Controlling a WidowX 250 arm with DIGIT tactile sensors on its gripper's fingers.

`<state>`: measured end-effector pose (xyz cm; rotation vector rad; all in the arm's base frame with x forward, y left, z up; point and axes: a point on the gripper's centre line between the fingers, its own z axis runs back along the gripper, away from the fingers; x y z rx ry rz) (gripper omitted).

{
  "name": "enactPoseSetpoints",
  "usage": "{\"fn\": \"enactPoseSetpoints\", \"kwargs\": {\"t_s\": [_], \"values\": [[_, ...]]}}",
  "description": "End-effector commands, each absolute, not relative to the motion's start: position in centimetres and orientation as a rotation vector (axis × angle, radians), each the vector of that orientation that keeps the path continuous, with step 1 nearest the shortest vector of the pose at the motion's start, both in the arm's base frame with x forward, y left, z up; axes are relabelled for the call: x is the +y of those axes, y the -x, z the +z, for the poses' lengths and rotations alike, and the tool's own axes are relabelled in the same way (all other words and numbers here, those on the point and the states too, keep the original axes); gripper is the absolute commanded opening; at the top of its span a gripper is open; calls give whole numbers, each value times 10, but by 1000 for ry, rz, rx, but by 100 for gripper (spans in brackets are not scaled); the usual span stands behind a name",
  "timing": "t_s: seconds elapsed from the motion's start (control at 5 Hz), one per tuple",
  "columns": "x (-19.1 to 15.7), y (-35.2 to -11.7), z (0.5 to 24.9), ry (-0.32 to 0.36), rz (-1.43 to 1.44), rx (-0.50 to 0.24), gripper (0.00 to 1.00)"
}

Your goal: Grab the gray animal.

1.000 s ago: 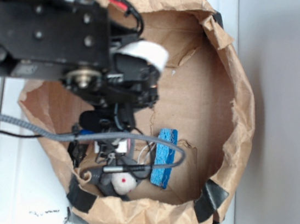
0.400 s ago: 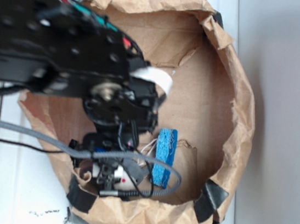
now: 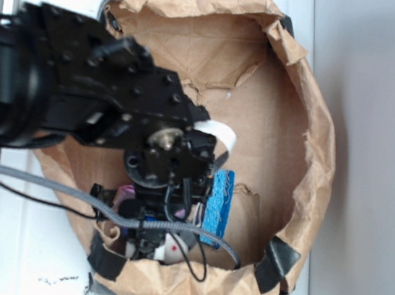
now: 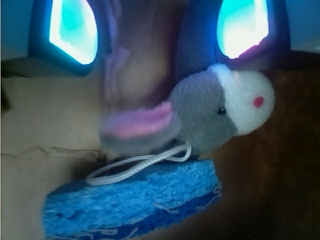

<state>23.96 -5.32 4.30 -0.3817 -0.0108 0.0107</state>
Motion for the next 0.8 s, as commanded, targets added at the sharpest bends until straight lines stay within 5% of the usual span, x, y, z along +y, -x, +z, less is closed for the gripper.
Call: {"fn": "enactPoseSetpoints", "kwargs": {"t_s": [0.0, 0.2, 0.4, 0.6], "values": [[-78, -250, 41, 390, -39, -32, 100], [-79, -256, 26, 343, -6, -10, 13], [-76, -261, 17, 314, 16, -7, 0], [-72, -262, 14, 284, 31, -31, 0]]}}
